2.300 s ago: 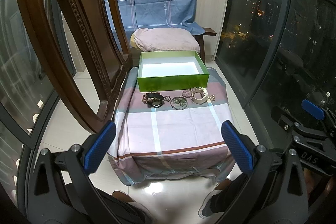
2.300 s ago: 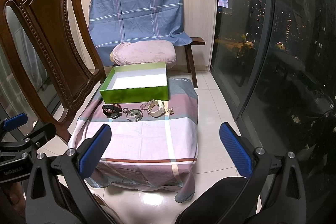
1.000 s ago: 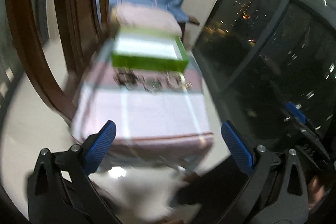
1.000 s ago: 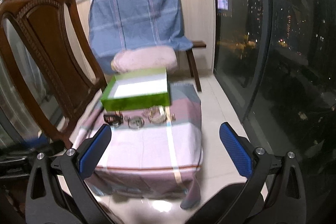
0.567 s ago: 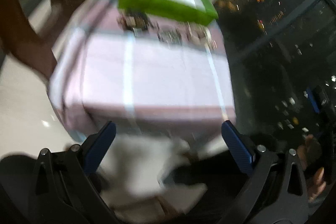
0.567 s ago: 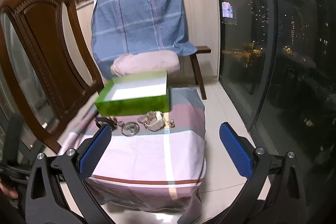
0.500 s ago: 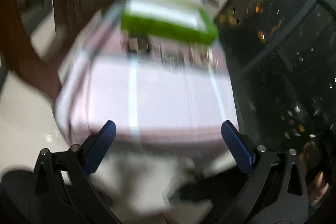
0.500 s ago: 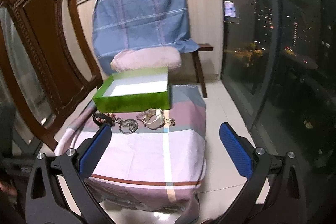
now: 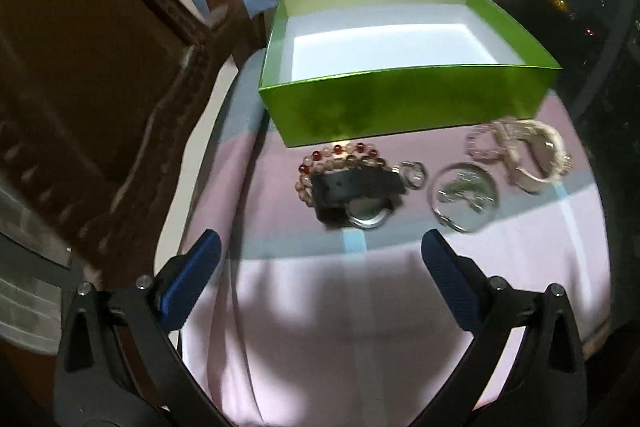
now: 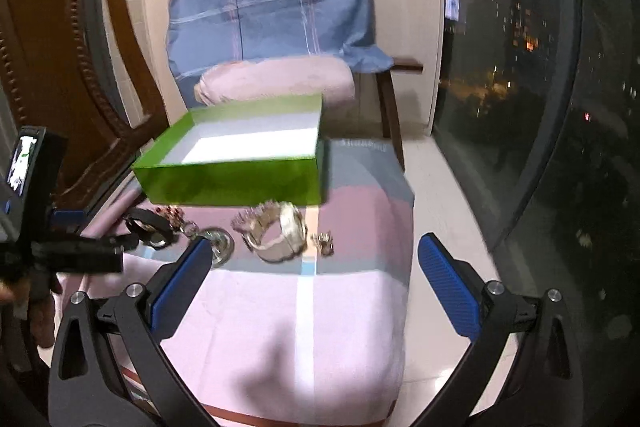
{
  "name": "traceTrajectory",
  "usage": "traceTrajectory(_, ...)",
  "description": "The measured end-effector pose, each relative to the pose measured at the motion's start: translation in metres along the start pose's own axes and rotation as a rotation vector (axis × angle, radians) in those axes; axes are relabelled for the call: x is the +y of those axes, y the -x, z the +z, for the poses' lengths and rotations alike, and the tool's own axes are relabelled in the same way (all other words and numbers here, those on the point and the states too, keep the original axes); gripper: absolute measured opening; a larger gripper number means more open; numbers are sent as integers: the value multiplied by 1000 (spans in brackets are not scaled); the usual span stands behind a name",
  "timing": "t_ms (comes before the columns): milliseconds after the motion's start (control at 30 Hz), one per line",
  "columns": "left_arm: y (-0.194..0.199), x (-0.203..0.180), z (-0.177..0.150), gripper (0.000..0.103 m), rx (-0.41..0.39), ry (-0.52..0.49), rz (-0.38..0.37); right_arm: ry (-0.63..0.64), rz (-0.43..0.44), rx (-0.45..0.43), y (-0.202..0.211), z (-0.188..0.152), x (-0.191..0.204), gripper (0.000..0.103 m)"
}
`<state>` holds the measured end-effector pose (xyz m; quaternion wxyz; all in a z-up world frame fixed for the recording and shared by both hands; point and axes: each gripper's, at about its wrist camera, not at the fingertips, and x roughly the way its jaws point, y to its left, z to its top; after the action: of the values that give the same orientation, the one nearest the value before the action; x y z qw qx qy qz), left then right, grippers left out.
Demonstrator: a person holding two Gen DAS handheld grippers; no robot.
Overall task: Organize jewelry
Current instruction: 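Move the left tool to the black-strap watch and close on it, then close the right tool on the cream watch while the left tool holds the black watch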
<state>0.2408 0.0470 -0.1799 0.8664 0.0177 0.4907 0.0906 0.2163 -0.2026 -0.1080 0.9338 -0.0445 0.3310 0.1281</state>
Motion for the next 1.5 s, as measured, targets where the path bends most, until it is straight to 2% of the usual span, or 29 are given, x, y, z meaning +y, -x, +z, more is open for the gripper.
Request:
traceTrajectory(100, -11, 9, 5, 90, -6, 23, -16, -39, 19, 50, -14, -3, -9, 100)
traceTrajectory(167, -13, 13, 6, 78, -7, 41, -38, -42, 24, 43, -16, -3, -10, 100)
traceTrajectory(233, -21, 18, 10, 71, 11, 53, -82, -42, 28, 49, -20, -3, -9, 100)
traceTrajectory(333, -26, 16, 13, 66, 1, 42, -87, -44, 40, 58, -22, -4, -6, 100)
traceTrajectory(400, -31, 13, 16, 49, 1, 25, -93, -33, 42, 64, -23, -6, -4, 100)
traceTrajectory(467, -36, 11, 16, 20, 18, 29, -118, -24, 46, 72, -25, -8, -2, 100)
traceTrajectory(500, -39, 11, 15, 17, 30, 35, -127, -23, 46, 74, -27, -7, -1, 100)
traceTrajectory(533, -39, 10, 14, 6, 26, 36, -129, -21, 46, 75, -27, -8, 0, 100)
traceTrajectory(667, -7, 11, 13, 4, -75, 17, -119, -23, 27, 74, -31, -8, -2, 100)
traceTrajectory(833, 52, 21, 8, 3, -242, 13, -154, -24, 8, 92, -43, -1, -2, 100)
traceTrajectory(933, 82, 27, 9, 3, -334, 11, -180, 11, -6, 105, -53, 6, 6, 96)
traceTrajectory(1000, 97, 27, 6, 3, -378, -1, -178, 41, -15, 140, -69, 15, 14, 88)
traceTrajectory(1033, 100, 27, 5, 3, -389, -3, -176, 49, -18, 160, -77, 18, 17, 79)
traceTrajectory(1067, 103, 29, 4, 3, -395, -6, -175, 55, -23, 190, -87, 22, 19, 71)
traceTrajectory(1133, 104, 34, 4, 3, -390, 7, -191, 65, -30, 232, -105, 26, 23, 64)
traceTrajectory(1200, 104, 37, 4, 3, -389, 14, -202, 92, -54, 285, -124, 28, 27, 53)
traceTrajectory(1267, 106, 39, 3, 3, -394, 19, -200, 113, -56, 350, -144, 27, 30, 25)
traceTrajectory(1300, 108, 42, 4, 3, -396, 29, -205, 110, -36, 378, -152, 27, 30, 18)
traceTrajectory(1367, 109, 45, 3, 3, -397, 37, -213, 130, -52, 376, -152, 28, 31, 18)
traceTrajectory(1500, 114, 51, 0, 3, -404, 49, -218, 165, -64, 293, -113, 36, 34, 18)
